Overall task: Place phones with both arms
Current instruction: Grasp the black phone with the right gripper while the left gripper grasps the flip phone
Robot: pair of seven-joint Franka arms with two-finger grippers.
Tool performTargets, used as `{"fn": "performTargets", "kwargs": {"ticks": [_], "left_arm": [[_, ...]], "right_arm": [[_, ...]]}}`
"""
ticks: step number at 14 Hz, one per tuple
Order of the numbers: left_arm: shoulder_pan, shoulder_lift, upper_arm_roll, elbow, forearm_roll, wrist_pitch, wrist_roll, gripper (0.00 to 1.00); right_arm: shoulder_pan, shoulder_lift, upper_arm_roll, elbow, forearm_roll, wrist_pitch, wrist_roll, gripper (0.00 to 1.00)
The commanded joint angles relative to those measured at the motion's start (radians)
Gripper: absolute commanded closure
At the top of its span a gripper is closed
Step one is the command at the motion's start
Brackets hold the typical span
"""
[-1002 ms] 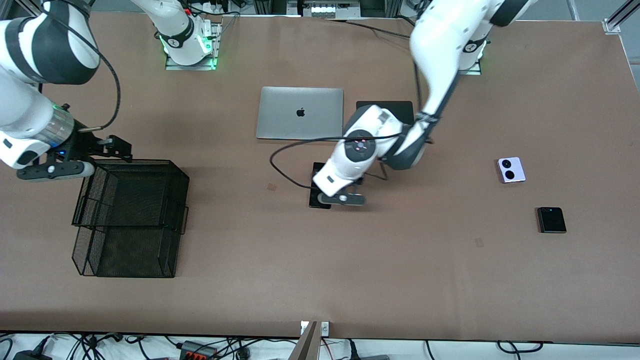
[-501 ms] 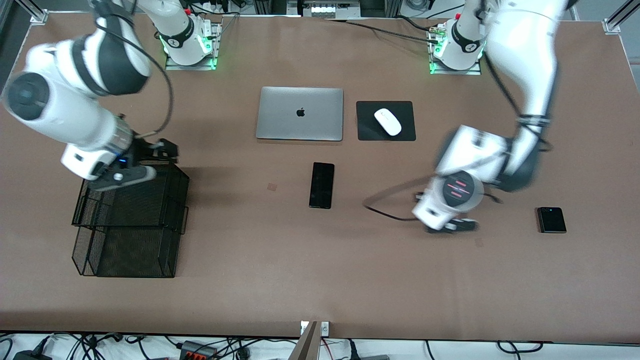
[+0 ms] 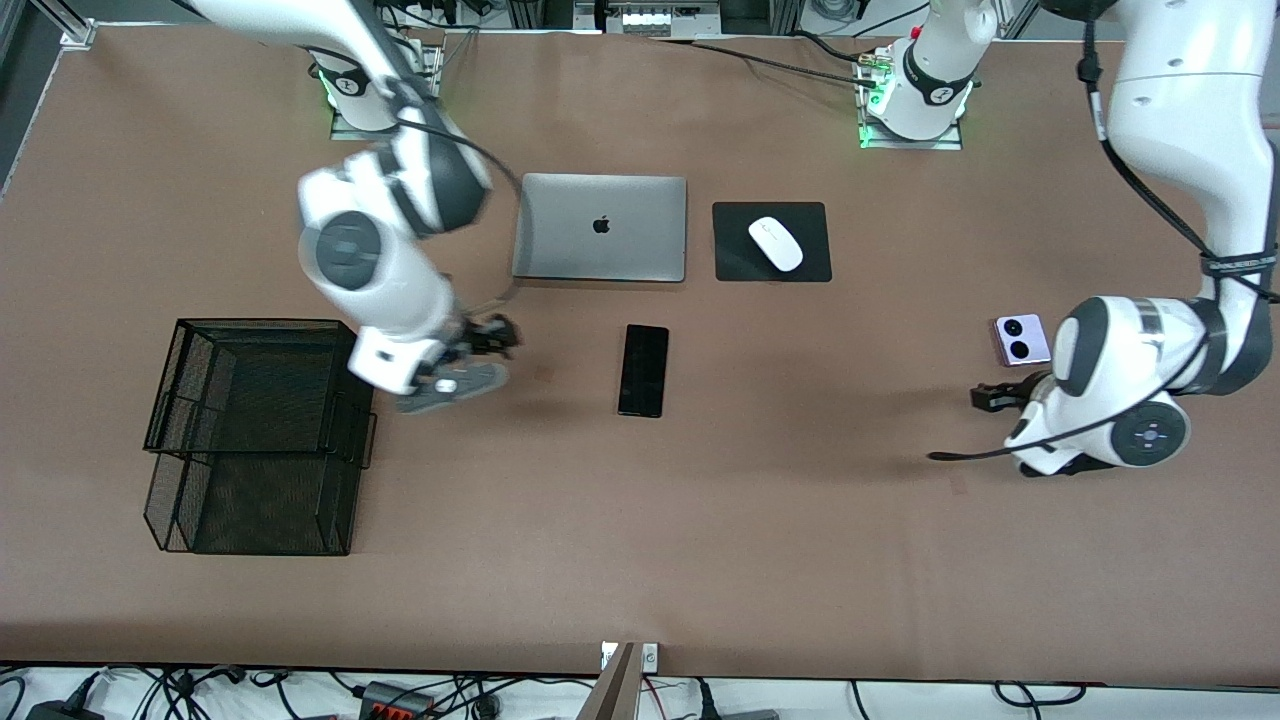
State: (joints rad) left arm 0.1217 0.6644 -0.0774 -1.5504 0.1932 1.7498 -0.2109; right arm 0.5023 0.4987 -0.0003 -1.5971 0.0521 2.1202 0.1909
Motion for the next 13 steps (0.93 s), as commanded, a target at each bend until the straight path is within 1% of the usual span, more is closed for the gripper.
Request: {"fn": "performTargets", "kwargs": {"ticks": [1, 3, 4, 5, 7, 8, 10, 12, 13], "left_arm": [[0.084, -0.026, -0.022, -0.069, 0.002, -0.001, 0.091, 0.00], [0.136, -0.026, -0.033, -0.102, 0.000, 0.005, 0.102, 0.00], [0.159, -0.029, -0.050, -0.129, 0.000, 0.007, 0.102, 0.00], [0.192, -0.045, -0.076, -0.161, -0.001, 0.019, 0.102, 0.00], [0.278, -0.094, -0.142, -0.267, 0.000, 0.092, 0.102, 0.00], [0.297, -0.117, -0.148, -0.321, 0.000, 0.155, 0.100, 0.00], [0.302, -0.138, -0.147, -0.394, 0.005, 0.261, 0.097, 0.00], [0.309, -0.140, -0.145, -0.401, 0.012, 0.278, 0.097, 0.00], [0.312, -0.138, -0.147, -0.404, 0.014, 0.281, 0.097, 0.00]], "right_arm": [[0.088, 0.121, -0.018, 0.124, -0.009, 0.012, 0.169, 0.00], [0.120, 0.184, -0.015, 0.152, -0.008, 0.075, 0.296, 0.00], [0.137, 0.207, -0.014, 0.154, -0.008, 0.113, 0.347, 0.00], [0.165, 0.233, -0.013, 0.158, -0.006, 0.160, 0.393, 0.00], [0.186, 0.279, -0.012, 0.163, -0.005, 0.227, 0.490, 0.00], [0.202, 0.300, -0.013, 0.172, -0.005, 0.253, 0.540, 0.00], [0.216, 0.351, -0.012, 0.216, -0.005, 0.265, 0.666, 0.00], [0.251, 0.403, -0.015, 0.275, -0.008, 0.267, 0.725, 0.00], [0.258, 0.418, -0.015, 0.285, -0.008, 0.267, 0.740, 0.00]]}}
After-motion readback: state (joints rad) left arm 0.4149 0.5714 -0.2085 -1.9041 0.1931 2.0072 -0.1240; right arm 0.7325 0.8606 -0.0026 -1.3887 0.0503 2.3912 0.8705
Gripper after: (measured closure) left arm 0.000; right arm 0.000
